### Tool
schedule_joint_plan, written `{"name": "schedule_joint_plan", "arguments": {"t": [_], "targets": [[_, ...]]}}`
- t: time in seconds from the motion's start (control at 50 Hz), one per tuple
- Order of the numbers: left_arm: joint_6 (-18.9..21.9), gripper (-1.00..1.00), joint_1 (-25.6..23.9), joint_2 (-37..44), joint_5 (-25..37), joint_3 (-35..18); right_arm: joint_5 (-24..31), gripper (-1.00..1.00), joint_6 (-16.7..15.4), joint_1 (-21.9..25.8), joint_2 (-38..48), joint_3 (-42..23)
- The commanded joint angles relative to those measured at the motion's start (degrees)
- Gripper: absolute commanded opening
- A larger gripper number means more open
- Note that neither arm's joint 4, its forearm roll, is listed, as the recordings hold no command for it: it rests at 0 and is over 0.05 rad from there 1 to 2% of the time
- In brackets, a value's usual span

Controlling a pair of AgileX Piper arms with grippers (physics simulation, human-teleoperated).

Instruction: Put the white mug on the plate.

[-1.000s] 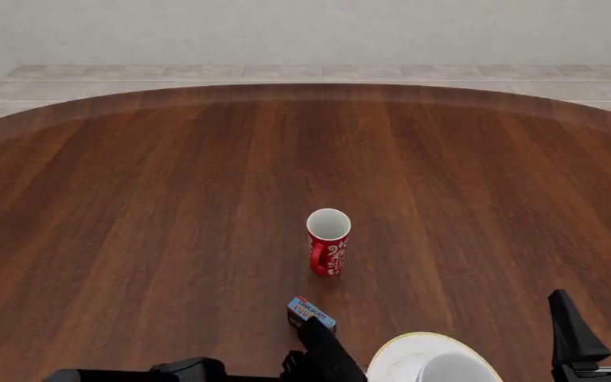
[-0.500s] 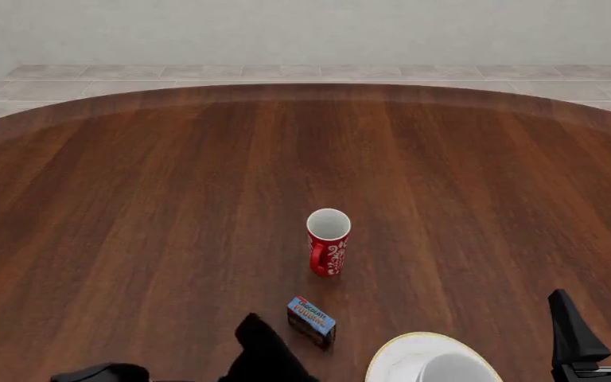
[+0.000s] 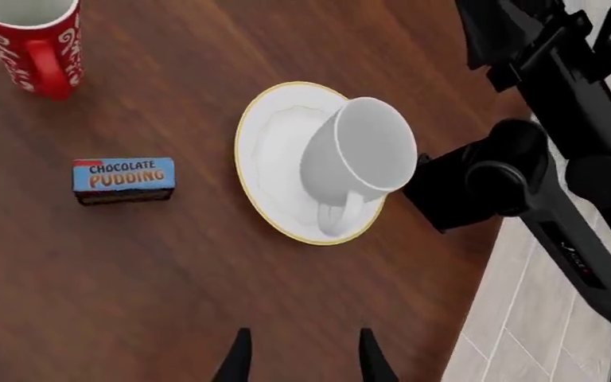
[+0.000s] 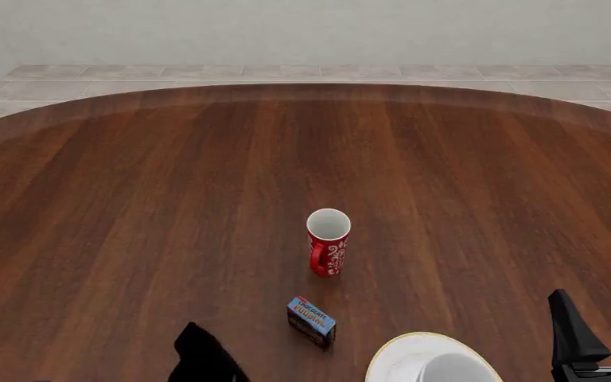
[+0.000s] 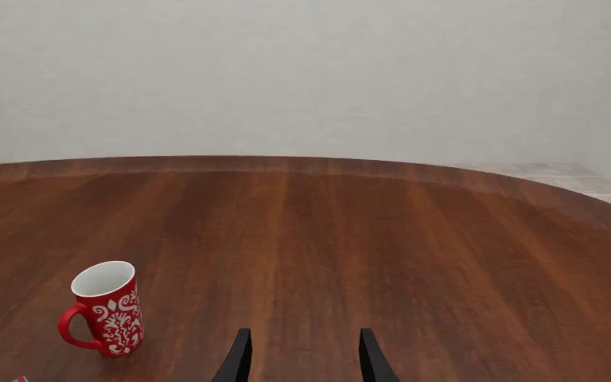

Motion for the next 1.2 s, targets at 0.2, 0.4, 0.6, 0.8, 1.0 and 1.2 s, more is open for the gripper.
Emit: {"name": "schedule_joint_plan", "arguments": {"t": [0.2,0.4,0.6,0.8,1.0,1.2], "targets": [[-4.1,1.0,1.1,-10.1,2.3,5.7,-5.8,1.0,1.6,-1.2,-0.1,-2.5],[-5.2,1.0,2.1,-15.1,3.9,7.9,-8.9,1.0,1.0,-0.1,-0.1,-4.7],[-6.3,1.0,3.2,-20.5,6.0,10.1,-10.7,1.0,0.2,1.5,-0.1,-6.4],[-7.2,1.0,4.6,-26.6,9.7,11.4,-12.0,1.0,-0.4,2.1,-0.1,-7.7],[-7.7,1.0,5.1,-31.0,12.5,12.4,-13.1,1.0,-1.8,2.8,-0.1,-9.2],[-8.2,1.0,5.9,-35.3,16.0,12.4,-13.6,1.0,-3.3,3.6,-0.1,-11.0]]}}
